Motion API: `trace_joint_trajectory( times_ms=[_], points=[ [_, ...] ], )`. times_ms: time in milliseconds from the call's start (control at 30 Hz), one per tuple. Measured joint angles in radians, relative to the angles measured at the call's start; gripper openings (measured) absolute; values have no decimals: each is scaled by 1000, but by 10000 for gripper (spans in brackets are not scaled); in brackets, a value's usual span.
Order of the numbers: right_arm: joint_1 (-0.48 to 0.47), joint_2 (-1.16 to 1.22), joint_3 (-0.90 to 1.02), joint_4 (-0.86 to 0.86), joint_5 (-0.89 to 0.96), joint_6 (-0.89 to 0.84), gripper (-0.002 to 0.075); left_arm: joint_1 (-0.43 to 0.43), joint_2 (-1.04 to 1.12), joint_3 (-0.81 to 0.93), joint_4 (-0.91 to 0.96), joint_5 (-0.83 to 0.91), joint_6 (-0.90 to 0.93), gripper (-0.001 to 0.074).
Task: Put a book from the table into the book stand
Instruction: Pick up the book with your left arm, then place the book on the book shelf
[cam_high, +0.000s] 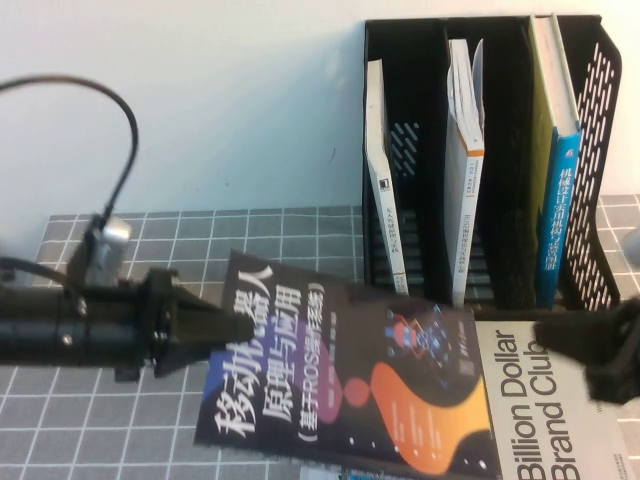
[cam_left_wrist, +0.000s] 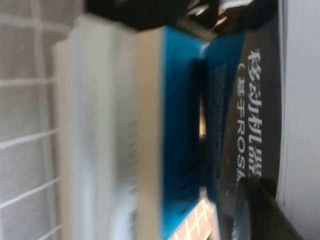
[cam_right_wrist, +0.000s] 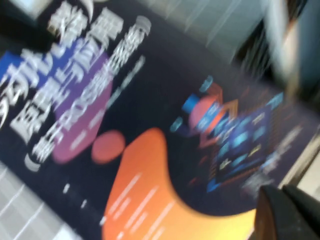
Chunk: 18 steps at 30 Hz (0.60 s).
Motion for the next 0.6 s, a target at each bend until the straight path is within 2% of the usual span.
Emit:
trace_joint_trajectory(
  times_ms=[267,600],
  points=[
    [0,-210,-73,-65,-248,21,-2,0,-208,-176,103,3,-213,116],
    [0,-217,-80,-69,-264,21,-3,0,-245,-560,240,23,-460,116]
  ],
)
